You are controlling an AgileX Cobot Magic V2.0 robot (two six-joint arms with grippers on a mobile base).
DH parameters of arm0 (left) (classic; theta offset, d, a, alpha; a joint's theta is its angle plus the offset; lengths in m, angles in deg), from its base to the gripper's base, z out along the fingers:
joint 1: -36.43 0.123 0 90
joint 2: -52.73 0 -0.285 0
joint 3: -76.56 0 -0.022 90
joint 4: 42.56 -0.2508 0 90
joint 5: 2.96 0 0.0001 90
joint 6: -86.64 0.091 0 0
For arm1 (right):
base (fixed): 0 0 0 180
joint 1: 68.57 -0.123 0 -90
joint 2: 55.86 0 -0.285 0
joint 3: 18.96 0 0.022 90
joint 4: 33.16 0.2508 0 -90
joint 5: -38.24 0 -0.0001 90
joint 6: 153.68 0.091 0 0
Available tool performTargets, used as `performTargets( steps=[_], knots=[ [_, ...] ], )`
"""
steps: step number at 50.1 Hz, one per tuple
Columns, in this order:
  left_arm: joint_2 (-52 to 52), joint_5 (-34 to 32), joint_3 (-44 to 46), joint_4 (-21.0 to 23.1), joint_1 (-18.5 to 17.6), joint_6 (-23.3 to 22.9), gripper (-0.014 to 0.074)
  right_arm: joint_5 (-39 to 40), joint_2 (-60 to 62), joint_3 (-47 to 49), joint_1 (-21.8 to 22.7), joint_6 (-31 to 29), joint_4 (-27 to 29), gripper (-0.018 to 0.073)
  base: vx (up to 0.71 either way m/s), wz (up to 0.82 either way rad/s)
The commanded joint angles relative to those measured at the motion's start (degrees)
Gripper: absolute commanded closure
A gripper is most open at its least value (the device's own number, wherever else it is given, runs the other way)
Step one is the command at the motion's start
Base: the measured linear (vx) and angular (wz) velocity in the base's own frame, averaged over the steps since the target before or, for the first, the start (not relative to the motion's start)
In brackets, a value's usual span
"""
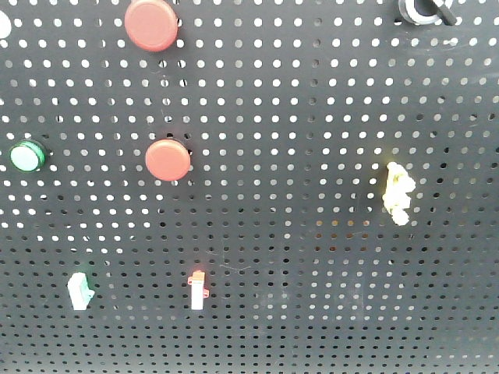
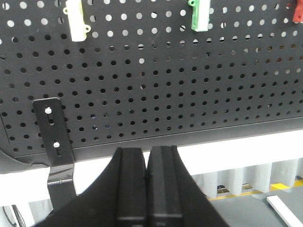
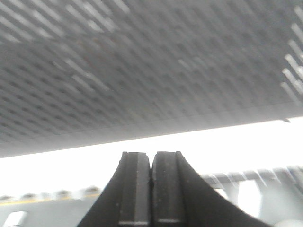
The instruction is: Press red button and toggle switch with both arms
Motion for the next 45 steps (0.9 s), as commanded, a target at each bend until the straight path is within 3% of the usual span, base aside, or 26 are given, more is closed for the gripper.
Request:
performTargets(
  steps=[1, 10, 45],
  knots=[
    [0.4, -4.5, -1.9, 0.6, 0.2, -0.5, 0.0594, 5.7, 4.6, -0.6, 0.7, -0.9, -2.0, 0.0562, 0.00, 0.00],
    [0.4, -4.5, -1.9, 0.6, 0.3, -0.5, 0.0594, 7.0, 7.3, -0.6, 0.4, -3.8, -3.5, 0.0562, 0.00, 0.00],
    [0.4, -4.5, -1.9, 0.6, 0.3, -0.5, 0.0594, 6.6, 7.4, -0.6, 0.4, -3.8, -3.5, 0.0562, 0.00, 0.00]
  ],
)
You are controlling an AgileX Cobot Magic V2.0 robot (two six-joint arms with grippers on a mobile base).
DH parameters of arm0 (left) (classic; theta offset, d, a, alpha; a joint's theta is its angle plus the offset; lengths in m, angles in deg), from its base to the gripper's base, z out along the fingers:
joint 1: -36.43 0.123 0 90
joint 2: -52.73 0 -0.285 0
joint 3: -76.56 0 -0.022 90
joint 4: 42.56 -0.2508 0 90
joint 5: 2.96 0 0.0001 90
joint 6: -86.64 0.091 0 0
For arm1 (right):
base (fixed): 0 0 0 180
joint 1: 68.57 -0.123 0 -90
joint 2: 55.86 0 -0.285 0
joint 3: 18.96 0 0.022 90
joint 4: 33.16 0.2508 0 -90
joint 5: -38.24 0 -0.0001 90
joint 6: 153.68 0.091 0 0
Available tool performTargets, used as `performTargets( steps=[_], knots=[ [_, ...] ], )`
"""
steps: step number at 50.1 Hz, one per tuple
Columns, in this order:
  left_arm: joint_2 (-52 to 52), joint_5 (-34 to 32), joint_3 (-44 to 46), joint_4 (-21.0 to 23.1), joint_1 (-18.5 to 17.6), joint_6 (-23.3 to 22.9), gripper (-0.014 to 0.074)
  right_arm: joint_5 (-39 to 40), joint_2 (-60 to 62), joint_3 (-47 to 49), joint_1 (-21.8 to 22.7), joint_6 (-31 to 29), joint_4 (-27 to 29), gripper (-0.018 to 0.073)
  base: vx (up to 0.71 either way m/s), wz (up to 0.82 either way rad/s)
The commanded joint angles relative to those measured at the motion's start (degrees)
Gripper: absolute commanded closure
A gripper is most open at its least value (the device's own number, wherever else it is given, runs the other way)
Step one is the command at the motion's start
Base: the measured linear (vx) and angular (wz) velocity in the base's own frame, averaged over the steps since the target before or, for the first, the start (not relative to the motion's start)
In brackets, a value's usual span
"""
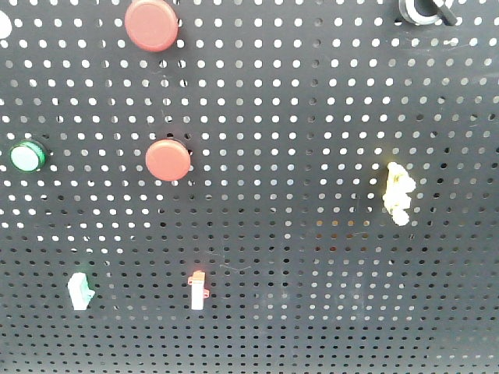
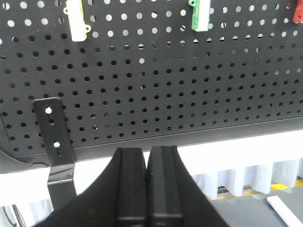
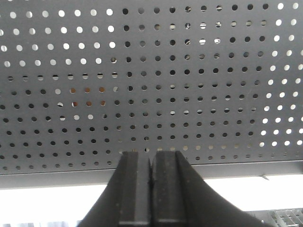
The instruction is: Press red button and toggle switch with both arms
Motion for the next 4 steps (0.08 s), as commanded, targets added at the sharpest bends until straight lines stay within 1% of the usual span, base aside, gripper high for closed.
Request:
performTargets(
  steps=[1, 4],
  knots=[
    [0.3, -4.6, -1.9, 0.6, 0.3, -0.5, 0.0594, 4.7, 1.0, -0.6, 0.2, -0.5, -0.7, 0.0562, 0.00, 0.00],
    [0.3, -4.6, -1.9, 0.6, 0.3, -0.5, 0.0594, 4.7, 1.0, -0.6, 0.2, -0.5, -0.7, 0.0562, 0.00, 0.00]
  ],
)
